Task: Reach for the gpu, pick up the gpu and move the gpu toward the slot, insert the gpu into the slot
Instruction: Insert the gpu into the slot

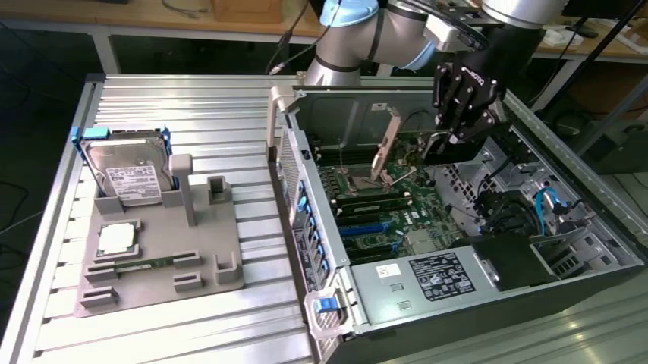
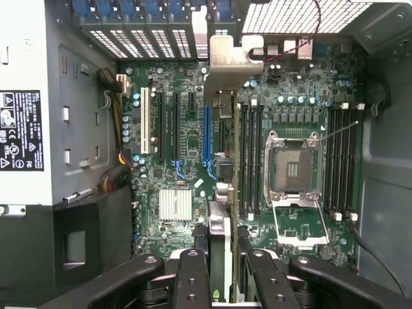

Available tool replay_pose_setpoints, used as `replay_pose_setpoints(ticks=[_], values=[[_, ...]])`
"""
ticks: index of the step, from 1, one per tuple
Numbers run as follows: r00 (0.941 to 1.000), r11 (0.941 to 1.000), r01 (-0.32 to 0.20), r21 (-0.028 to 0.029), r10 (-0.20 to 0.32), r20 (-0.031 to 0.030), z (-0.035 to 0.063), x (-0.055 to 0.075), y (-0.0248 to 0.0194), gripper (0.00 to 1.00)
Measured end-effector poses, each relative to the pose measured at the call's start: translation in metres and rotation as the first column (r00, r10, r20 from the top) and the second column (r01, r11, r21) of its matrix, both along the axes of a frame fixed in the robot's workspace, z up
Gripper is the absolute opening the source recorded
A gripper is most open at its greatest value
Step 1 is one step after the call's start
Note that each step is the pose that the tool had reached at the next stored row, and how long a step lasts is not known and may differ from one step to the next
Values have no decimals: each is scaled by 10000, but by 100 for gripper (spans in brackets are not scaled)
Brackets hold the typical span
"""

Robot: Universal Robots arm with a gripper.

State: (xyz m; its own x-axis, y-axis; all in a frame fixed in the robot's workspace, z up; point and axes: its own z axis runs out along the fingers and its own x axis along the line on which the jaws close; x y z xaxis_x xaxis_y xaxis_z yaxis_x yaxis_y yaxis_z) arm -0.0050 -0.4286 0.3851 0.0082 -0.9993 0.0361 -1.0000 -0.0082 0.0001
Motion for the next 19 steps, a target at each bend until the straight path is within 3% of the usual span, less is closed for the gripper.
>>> replay_pose_setpoints(ticks=[4,10,19], values=[[10000,10000,2,-3,-2,0,-71,-12,3,27],[10000,10000,2,-9,-2,-3,-144,-136,5,27],[9999,9999,110,-8,-110,5,-268,-145,5,27]])
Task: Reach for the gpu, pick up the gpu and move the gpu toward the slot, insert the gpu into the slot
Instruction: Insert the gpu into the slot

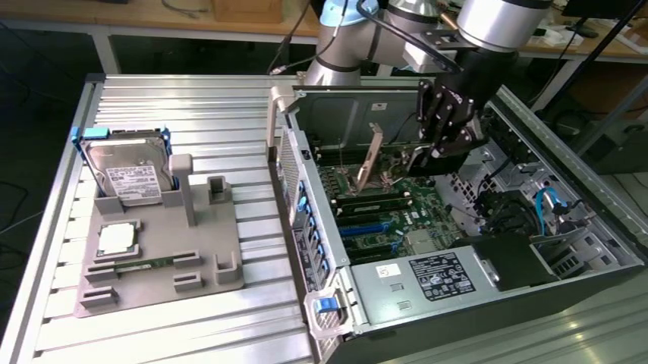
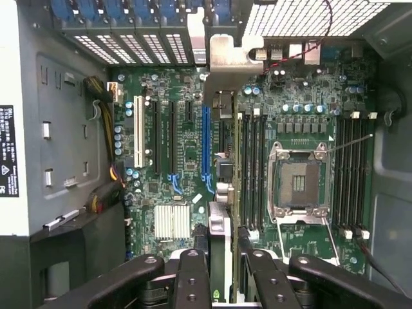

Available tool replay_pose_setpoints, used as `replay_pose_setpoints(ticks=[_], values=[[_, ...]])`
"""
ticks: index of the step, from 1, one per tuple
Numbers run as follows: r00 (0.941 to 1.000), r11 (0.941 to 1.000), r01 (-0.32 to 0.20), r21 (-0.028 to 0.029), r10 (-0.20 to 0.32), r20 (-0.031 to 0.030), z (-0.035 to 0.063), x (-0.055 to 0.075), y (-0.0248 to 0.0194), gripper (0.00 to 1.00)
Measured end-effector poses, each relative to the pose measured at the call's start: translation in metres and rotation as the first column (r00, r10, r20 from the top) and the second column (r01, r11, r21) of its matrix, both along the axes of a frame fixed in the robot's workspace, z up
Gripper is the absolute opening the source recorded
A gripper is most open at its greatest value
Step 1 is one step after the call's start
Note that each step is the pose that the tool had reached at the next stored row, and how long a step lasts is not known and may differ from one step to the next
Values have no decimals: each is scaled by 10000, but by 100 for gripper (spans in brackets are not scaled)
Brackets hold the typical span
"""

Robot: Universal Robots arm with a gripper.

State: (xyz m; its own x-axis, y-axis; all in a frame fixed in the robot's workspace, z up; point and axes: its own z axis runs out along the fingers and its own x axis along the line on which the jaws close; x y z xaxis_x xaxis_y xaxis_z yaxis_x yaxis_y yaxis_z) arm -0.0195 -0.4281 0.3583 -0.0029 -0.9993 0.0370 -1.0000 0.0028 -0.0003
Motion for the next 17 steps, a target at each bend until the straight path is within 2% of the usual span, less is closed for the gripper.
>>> replay_pose_setpoints(ticks=[17], values=[[9996,9996,265,0,-265,10,-261,-39,0,27]])
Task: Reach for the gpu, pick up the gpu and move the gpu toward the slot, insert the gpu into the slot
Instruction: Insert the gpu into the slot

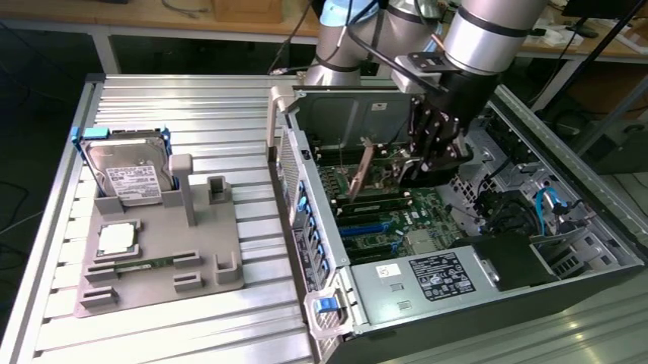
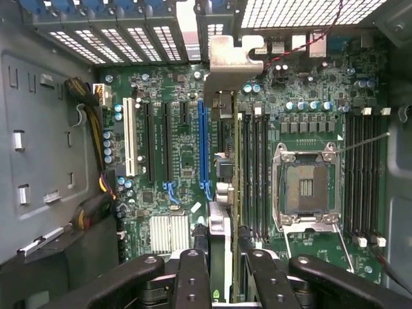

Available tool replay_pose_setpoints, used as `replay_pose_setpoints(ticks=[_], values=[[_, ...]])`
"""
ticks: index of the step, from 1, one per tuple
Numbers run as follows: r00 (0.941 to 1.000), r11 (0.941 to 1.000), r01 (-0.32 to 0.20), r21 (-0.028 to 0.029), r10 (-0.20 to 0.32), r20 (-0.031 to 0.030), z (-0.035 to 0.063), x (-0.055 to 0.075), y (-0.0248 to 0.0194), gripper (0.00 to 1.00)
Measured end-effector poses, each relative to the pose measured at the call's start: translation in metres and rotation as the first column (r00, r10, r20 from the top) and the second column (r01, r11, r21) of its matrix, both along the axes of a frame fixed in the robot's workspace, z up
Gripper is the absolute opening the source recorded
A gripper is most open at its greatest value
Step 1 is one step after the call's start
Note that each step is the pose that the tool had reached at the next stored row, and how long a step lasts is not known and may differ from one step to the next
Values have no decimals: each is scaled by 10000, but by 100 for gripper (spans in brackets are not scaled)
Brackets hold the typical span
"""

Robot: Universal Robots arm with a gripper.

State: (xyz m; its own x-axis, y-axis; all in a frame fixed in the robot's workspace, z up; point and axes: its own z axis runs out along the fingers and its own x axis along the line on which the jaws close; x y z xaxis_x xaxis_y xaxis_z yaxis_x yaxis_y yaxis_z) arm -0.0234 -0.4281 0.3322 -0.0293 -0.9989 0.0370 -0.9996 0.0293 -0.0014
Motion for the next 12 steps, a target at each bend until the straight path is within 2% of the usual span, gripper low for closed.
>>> replay_pose_setpoints(ticks=[4,12], values=[[10000,10000,12,-1,-12,6,-50,-39,0,27],[10000,10000,12,0,-12,-10,-219,-43,0,27]])
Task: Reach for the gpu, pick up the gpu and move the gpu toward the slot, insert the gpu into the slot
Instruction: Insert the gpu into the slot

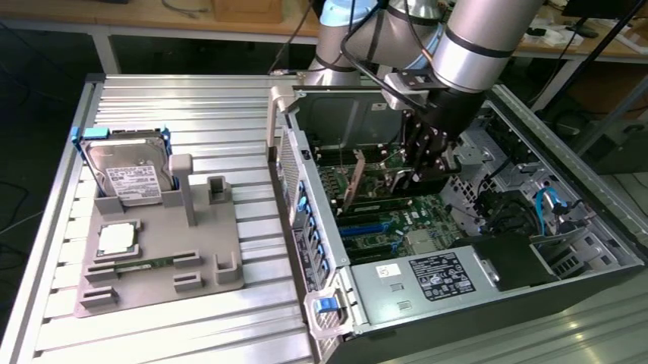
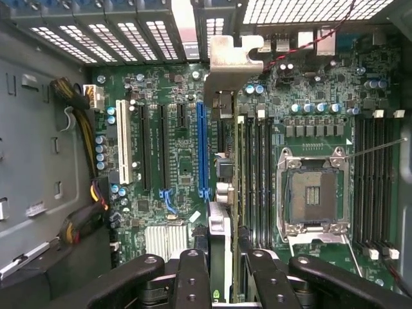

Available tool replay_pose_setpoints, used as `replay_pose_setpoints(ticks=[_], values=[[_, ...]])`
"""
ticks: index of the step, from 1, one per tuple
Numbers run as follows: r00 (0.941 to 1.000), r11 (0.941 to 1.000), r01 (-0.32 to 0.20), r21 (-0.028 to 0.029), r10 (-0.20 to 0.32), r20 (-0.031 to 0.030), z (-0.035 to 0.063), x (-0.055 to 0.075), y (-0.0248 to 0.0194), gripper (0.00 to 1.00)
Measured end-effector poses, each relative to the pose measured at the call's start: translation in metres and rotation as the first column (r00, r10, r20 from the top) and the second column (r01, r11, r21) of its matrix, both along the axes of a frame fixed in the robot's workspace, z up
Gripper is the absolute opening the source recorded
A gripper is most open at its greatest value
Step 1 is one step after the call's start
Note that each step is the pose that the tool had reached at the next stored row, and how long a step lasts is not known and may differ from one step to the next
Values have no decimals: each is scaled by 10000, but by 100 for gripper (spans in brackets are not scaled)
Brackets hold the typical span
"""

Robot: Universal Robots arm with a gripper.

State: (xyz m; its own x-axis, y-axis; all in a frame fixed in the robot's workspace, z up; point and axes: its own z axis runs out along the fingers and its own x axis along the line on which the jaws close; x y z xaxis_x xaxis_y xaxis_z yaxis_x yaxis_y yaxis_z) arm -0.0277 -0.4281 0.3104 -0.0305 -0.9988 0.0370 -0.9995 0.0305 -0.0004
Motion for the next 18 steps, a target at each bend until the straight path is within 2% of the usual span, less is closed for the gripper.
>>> replay_pose_setpoints(ticks=[9,18], values=[[10000,10000,0,0,0,-8,-78,-19,0,27],[10000,10000,0,-2,0,-9,-156,-216,-14,27]])
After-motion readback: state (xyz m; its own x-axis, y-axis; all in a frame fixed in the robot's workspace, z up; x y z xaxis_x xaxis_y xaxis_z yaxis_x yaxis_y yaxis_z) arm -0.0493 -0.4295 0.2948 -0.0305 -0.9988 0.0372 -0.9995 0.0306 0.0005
